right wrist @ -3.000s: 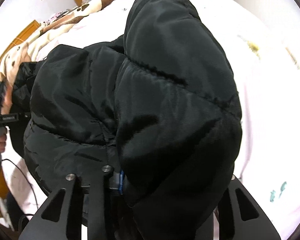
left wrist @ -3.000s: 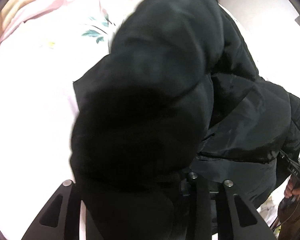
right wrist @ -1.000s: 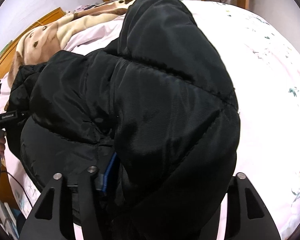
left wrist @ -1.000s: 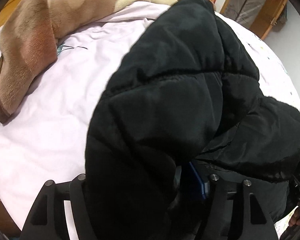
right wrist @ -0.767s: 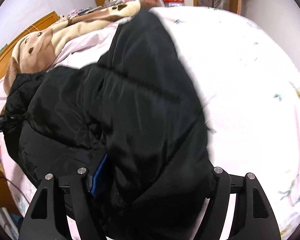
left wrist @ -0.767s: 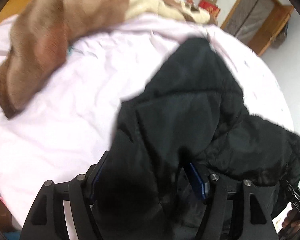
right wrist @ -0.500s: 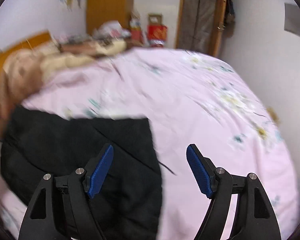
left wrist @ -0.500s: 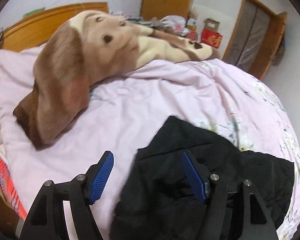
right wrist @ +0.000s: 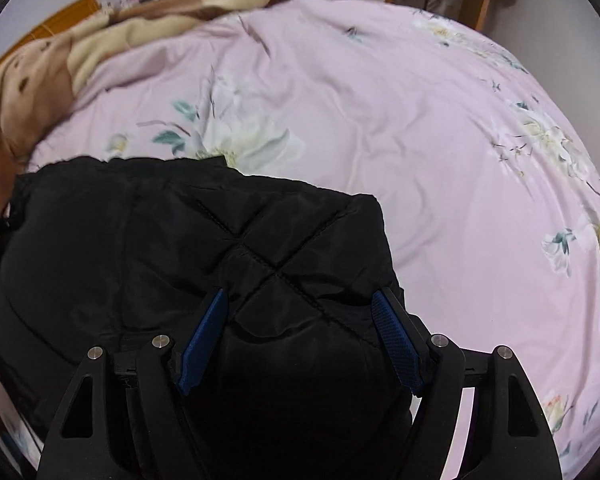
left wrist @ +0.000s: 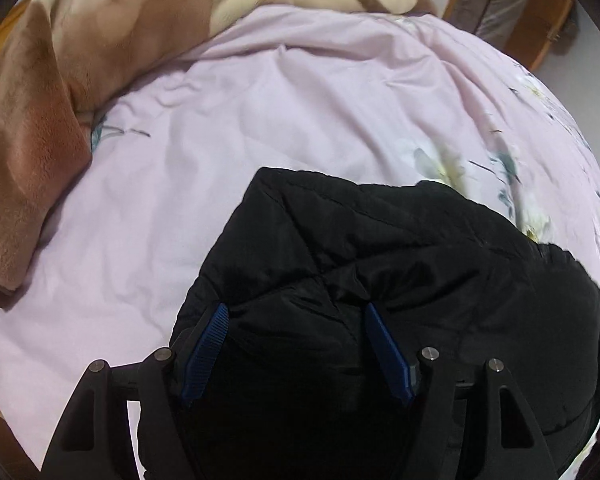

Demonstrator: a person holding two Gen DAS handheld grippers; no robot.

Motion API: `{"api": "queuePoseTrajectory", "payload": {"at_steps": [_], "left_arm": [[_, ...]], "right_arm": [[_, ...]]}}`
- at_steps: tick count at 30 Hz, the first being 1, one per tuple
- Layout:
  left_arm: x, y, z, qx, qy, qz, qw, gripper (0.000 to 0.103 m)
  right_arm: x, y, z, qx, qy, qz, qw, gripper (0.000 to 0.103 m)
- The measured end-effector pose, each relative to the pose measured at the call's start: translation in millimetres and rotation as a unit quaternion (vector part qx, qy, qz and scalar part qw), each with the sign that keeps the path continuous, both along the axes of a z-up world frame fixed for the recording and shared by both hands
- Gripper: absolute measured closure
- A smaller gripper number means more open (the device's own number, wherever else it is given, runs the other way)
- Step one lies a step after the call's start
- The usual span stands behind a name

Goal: Fold large clothes

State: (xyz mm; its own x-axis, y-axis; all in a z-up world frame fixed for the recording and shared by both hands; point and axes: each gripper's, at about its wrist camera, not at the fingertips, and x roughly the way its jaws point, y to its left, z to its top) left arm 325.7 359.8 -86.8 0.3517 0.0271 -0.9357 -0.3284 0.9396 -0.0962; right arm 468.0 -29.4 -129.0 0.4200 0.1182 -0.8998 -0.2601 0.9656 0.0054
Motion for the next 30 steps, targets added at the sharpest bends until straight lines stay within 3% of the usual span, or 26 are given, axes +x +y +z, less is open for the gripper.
{"api": "queuePoseTrajectory", "payload": {"at_steps": [9,12,19,25,30], "left_arm": [[-11,-16,7,0.018,0.004,0.017,0.9997,0.032],[-28,-14,27,0.008,-0.012,0.040,0.9991,0.032],[-81,-17,83,-0.008,-0.058,0.033,0.9977,0.032],[-145,-55,122,0.053,-0.090,0.008,0.9945,0.032],[-201,-83,140,0.057,-0.117,0.023,0.9913,0.032]], "right_arm": [[0,-11,-6,-0.021,0.041,-0.016,0.999,0.028],[-10,-23,13,-0.005,0.024,-0.032,0.999,0.028],[-61,-35,84,0.053,-0.052,-0.061,0.995,0.028],[-122,-8,115,0.049,-0.092,-0.048,0.993,0.028],[-182,16,132,0.040,-0.132,-0.036,0.990,0.028]]}}
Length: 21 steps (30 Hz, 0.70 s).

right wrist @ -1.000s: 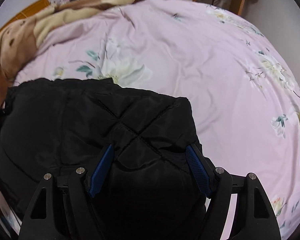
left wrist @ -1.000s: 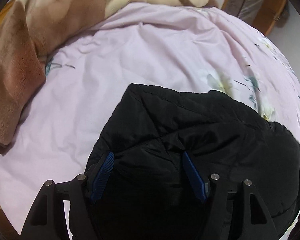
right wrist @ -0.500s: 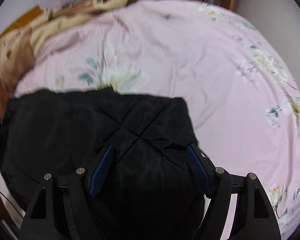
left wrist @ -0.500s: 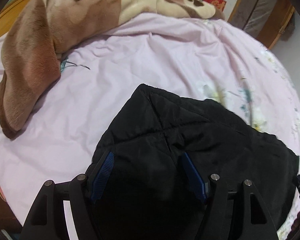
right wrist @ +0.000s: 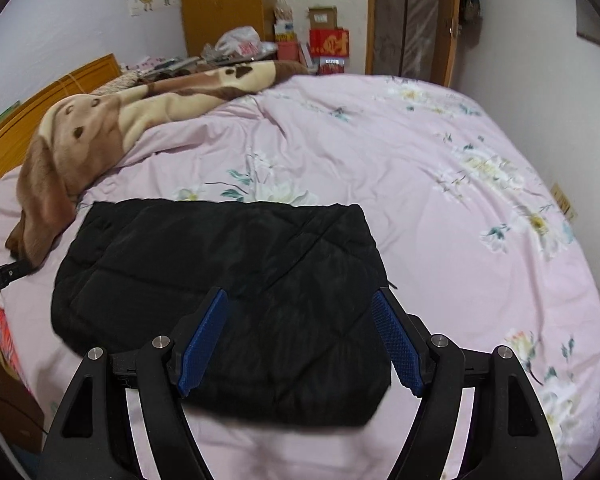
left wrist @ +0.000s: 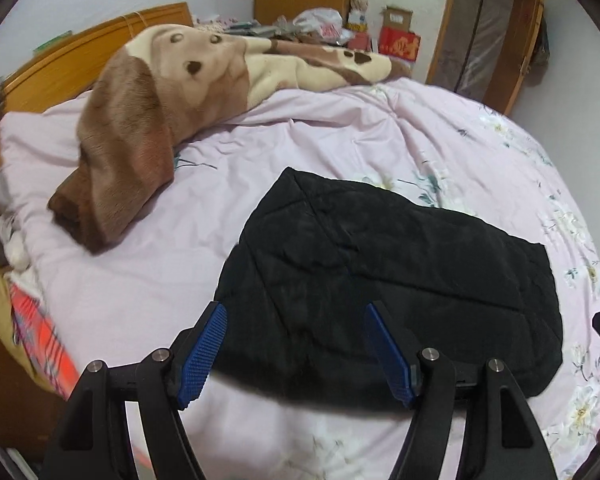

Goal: Fold large clothes

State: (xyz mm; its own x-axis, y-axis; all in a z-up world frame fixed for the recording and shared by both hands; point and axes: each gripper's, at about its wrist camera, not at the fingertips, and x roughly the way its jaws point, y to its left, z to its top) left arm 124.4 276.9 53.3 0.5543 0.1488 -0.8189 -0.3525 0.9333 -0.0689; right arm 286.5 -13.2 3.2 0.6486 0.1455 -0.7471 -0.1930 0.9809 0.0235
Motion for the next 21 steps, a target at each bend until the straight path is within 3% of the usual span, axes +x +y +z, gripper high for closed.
{"api": "queuePoseTrajectory", "payload": {"at_steps": [8,21], "left_arm": [[-75,-48,13,0.017,-0.032,-0.007,0.9993,0.032],[-142,-121,30,0.036,-0.081,-0.055,0.9945,0.031]], "right_arm": [[-76,6,21,0.007,-0.035,-0.010,0.999,0.028],[-152,16,24,-0.021,-0.062,-0.006,0.998,0.028]]}}
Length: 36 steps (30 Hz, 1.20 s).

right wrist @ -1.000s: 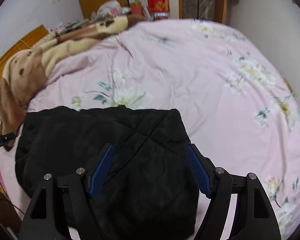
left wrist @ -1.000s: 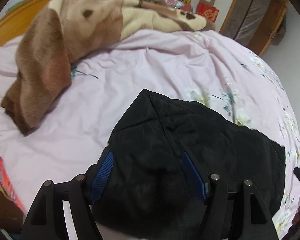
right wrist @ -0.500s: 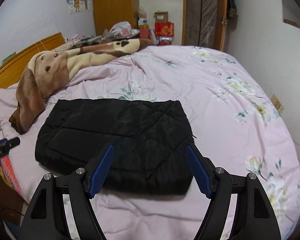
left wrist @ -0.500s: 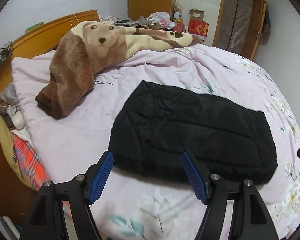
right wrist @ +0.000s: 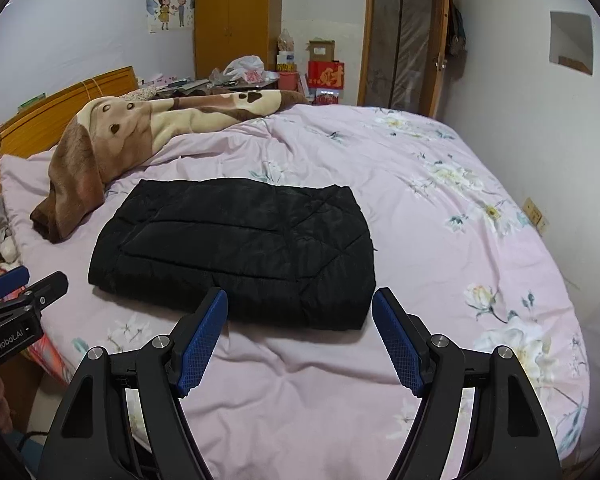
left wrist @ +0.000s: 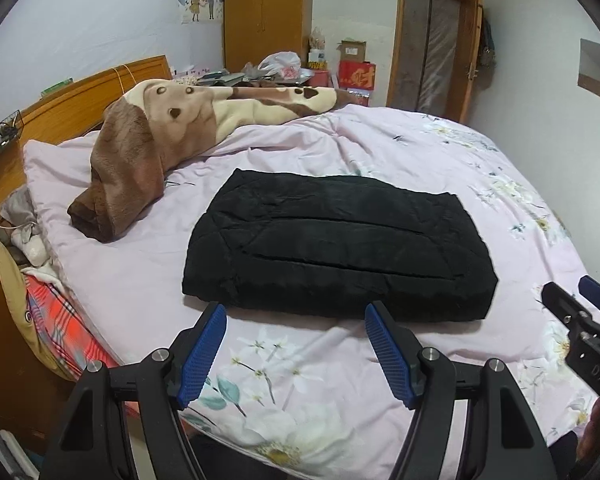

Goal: Fold large clothes

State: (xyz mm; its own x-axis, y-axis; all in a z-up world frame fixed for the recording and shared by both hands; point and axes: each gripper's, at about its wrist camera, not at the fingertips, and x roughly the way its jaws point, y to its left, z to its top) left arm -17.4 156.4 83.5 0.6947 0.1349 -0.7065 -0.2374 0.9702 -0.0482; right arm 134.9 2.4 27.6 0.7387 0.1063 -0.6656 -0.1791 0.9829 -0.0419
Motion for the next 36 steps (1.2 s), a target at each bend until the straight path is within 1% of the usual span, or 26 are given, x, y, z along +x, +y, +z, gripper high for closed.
{"api": "queuePoseTrajectory", "payload": {"at_steps": [6,10,20,30,33,36], "left_arm": [[-14,-12,3,-0.003,-0.009,-0.010,0.9999,0.030],[-19,-14,1,-0.007,-0.009,-0.006,0.9999,0.030],[-22,-17,-1,-0.007,-0.007,-0.008,0.9999,0.030],[-28,-27,0,-0.008,-0.020,-0.012,0.9997,0.030],[-29,-32,2,0.010,-0.022,-0.005,0.9997,0.030],[-30,-35,3,0.006,-0.021,-0.008,0.9997,0.030]], "right_arm": [[-23,3,5,-0.001,-0.016,0.004,1.000,0.028],[-32,4,10,0.001,-0.031,0.004,1.000,0.028],[-36,9,11,0.004,-0.029,0.006,1.000,0.028],[-38,10,11,0.004,-0.030,0.009,1.000,0.028],[-38,11,11,0.005,-0.029,0.008,1.000,0.028],[-38,10,11,0.005,-0.029,0.008,1.000,0.028]]}}
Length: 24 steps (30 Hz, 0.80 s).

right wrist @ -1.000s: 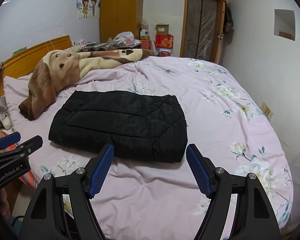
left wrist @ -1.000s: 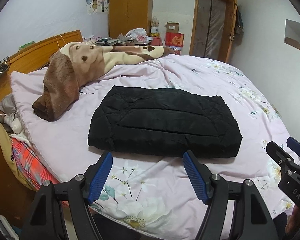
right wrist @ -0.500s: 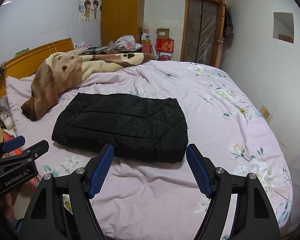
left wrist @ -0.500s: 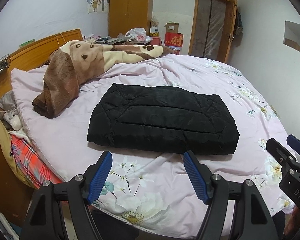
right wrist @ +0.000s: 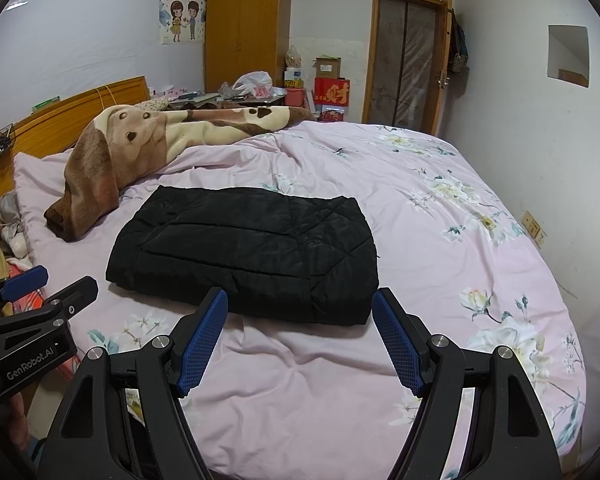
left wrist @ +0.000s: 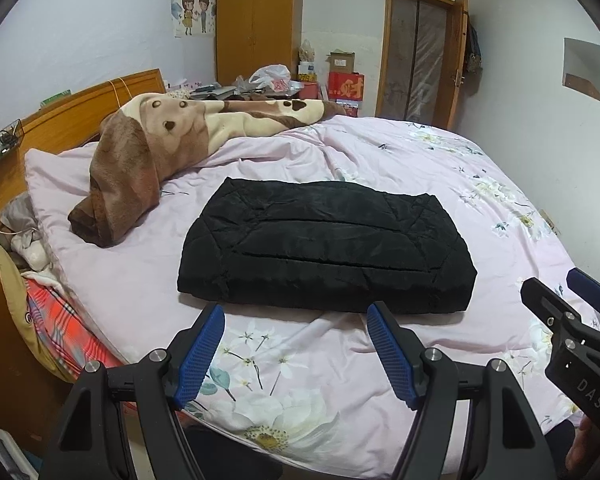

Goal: Fold large clothes

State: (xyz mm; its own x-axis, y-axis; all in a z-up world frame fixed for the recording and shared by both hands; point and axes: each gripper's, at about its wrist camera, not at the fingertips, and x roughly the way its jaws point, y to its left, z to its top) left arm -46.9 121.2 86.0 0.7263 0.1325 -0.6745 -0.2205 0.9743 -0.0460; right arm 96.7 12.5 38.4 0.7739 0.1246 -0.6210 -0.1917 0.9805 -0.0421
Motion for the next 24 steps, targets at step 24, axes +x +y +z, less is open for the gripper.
{"api": "queuePoseTrajectory", "payload": {"at_steps": [24], "left_arm": [[-8.0,-8.3,0.8,0.011,-0.011,0.006,0.9999,0.018]], "right_arm": [[0.1,-3.7,-3.4,0.002,0.012,-0.002,1.000,0.028]]}}
